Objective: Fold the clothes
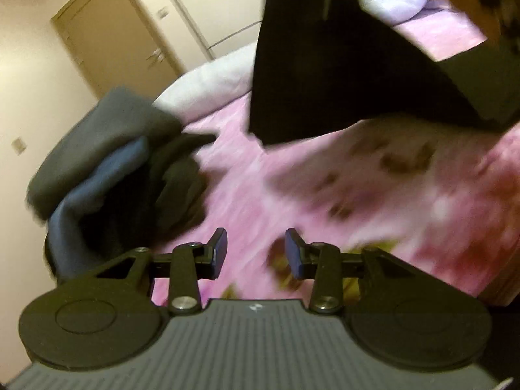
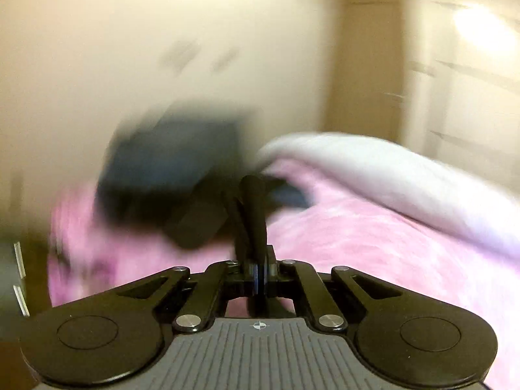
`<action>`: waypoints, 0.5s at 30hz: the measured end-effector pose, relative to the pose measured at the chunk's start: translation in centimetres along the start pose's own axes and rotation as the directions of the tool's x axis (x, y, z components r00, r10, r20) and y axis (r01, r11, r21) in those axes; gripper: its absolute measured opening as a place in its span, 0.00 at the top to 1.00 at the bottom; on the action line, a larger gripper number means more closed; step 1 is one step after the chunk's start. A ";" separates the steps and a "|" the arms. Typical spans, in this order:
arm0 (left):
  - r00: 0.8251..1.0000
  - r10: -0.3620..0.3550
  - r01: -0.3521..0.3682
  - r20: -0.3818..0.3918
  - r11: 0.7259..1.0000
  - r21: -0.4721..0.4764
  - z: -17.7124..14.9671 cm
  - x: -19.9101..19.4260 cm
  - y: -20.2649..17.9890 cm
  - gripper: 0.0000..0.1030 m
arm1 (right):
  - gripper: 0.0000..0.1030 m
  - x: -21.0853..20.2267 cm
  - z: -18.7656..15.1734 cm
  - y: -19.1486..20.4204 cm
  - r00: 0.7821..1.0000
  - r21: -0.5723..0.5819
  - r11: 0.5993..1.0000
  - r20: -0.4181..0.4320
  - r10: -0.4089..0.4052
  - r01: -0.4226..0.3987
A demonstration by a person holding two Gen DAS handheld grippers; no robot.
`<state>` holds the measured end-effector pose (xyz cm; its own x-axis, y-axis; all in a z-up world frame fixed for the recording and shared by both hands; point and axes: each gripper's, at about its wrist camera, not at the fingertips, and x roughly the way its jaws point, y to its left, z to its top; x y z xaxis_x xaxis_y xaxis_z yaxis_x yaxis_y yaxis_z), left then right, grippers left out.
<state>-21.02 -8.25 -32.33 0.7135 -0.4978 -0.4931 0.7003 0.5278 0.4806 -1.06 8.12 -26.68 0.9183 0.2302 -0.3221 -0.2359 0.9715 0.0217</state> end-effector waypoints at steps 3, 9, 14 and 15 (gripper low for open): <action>0.997 -0.050 0.049 0.058 0.998 0.033 3.0 0.0 -2.3 0.65 | 0.99 -10.1 -0.4 -10.4 0.973 0.318 0.942 0.164 -0.162 0.103; 0.967 -0.218 0.200 0.134 0.970 0.137 9.9 1.6 -9.8 0.64 | 0.98 -24.9 -16.2 -24.2 0.885 0.807 0.492 -0.079 -0.459 0.327; 0.915 -0.373 0.322 0.155 0.905 0.279 15.3 2.6 -17.8 0.60 | 0.98 -28.2 -24.2 -28.0 0.891 0.932 0.251 -0.134 -0.433 0.262; 0.906 -0.395 0.340 0.151 0.892 0.298 16.1 2.9 -19.1 0.60 | 0.98 -28.1 -24.2 -28.0 0.897 0.928 0.268 -0.128 -0.423 0.259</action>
<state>-32.00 -30.87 -31.26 0.3729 -0.7633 -0.5276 0.8733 0.0966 0.4775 -27.91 -26.90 -41.17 0.8830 -0.2118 -0.4190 0.4693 0.3722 0.8008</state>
